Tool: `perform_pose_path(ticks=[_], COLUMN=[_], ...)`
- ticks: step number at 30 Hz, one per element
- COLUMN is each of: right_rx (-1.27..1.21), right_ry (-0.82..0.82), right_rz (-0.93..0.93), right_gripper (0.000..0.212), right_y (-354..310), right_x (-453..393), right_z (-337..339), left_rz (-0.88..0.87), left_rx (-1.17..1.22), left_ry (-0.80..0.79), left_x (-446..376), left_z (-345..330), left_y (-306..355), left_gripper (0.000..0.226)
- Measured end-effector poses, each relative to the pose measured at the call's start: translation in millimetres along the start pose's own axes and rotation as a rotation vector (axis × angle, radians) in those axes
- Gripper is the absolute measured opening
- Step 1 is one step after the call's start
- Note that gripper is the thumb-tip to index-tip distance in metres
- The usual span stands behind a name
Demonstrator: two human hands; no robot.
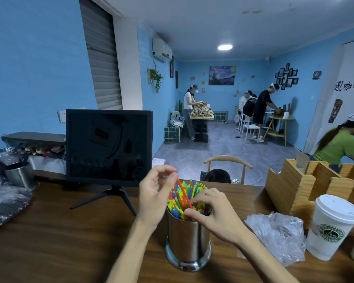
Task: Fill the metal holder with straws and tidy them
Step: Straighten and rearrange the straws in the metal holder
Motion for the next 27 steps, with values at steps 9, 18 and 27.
perform_pose_path(ticks=[9,18,27], right_rx=[-0.469,-0.495,-0.729], right_ry=[0.037,0.027,0.113], right_rz=[-0.153,-0.240,-0.233], right_gripper=[0.008,0.010,0.014], right_y=[3.6,6.7,-14.4], right_x=[-17.4,-37.0,-57.5], right_z=[21.6,18.6,38.7], left_rz=[0.086,0.159,0.187], left_rx=[0.345,0.150,0.080], left_ry=[0.303,0.330,0.393], left_x=[-19.3,-6.5,3.0], left_z=[13.5,21.2,23.4], left_y=[5.1,-24.7,-33.4], left_gripper=[0.012,0.014,0.009])
Point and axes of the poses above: each hand's wrist, its own x-axis away from the middle knuckle, its own z-axis out of the back of the hand, y = z × x, the point moved 2 cm from there along -x, towards the middle knuckle, and after that the axes turned 1 degree about z, right-handed, at the moved point
